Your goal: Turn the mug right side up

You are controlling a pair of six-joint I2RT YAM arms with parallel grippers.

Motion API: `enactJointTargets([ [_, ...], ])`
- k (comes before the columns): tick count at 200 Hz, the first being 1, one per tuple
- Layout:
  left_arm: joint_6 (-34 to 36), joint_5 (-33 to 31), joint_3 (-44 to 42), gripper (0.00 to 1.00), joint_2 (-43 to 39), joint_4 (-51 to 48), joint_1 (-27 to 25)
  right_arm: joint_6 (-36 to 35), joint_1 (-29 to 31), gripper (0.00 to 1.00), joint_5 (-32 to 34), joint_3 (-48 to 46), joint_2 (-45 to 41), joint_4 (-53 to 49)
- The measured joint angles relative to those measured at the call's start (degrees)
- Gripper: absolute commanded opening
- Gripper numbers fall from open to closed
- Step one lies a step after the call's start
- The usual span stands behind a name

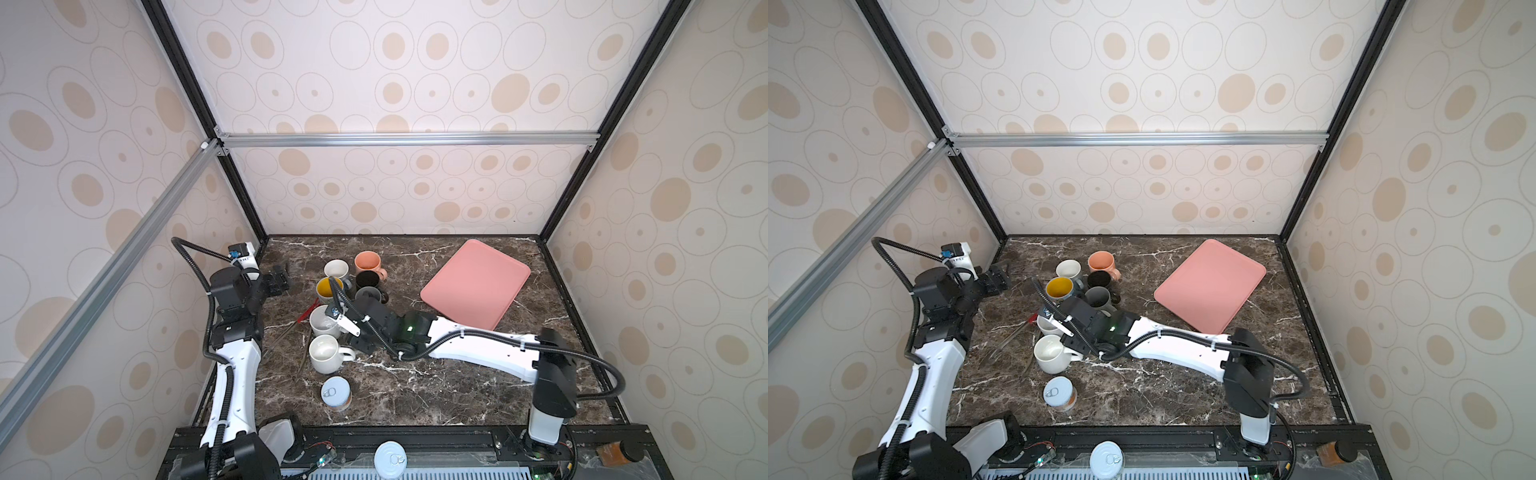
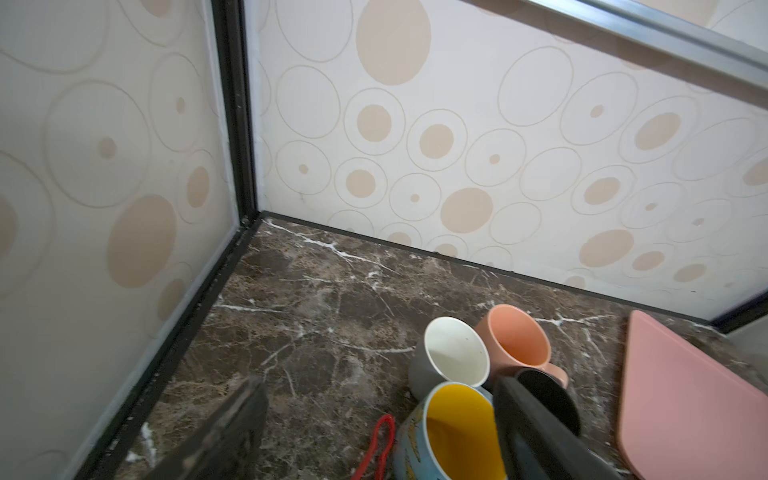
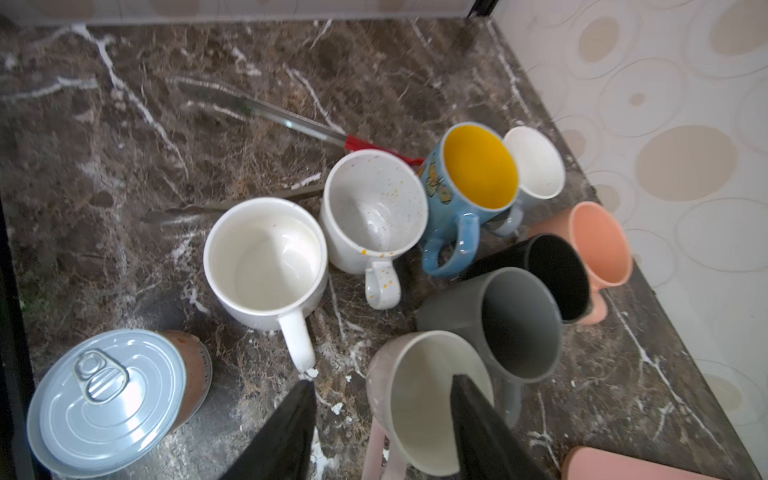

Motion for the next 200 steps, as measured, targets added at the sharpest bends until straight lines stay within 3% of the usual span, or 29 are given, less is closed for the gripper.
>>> enactJointTargets([
  [32, 2.82, -7.41, -5.60, 1.00, -0.09, 5.35, 0.00, 2.45, -5.09, 0.69, 4.39, -7.37, -8.83, 3.19],
  [73, 3.98, -13.55, -16.17, 1.00, -0.09, 11.37, 0.02, 7.74, -18.25, 1.00, 12.55, -21.05, -20.61, 5.88],
  [106, 4.33, -17.35, -23.76, 1.00, 0.02, 20.15, 0.04, 12.04, -30.45, 1.00, 15.28, -31.93, -29.79, 9.27],
  [150, 5.33, -14.60, -28.48, 1.00, 3.30, 26.40, 0.04, 16.83, -46.86, 1.00, 14.36, -45.75, -34.84, 14.86],
  [200, 4.42, -10.32, -31.50, 1.00, 6.32, 32.48, 0.00, 17.70, -56.78, 1.00, 13.88, -56.30, -38.47, 21.20],
])
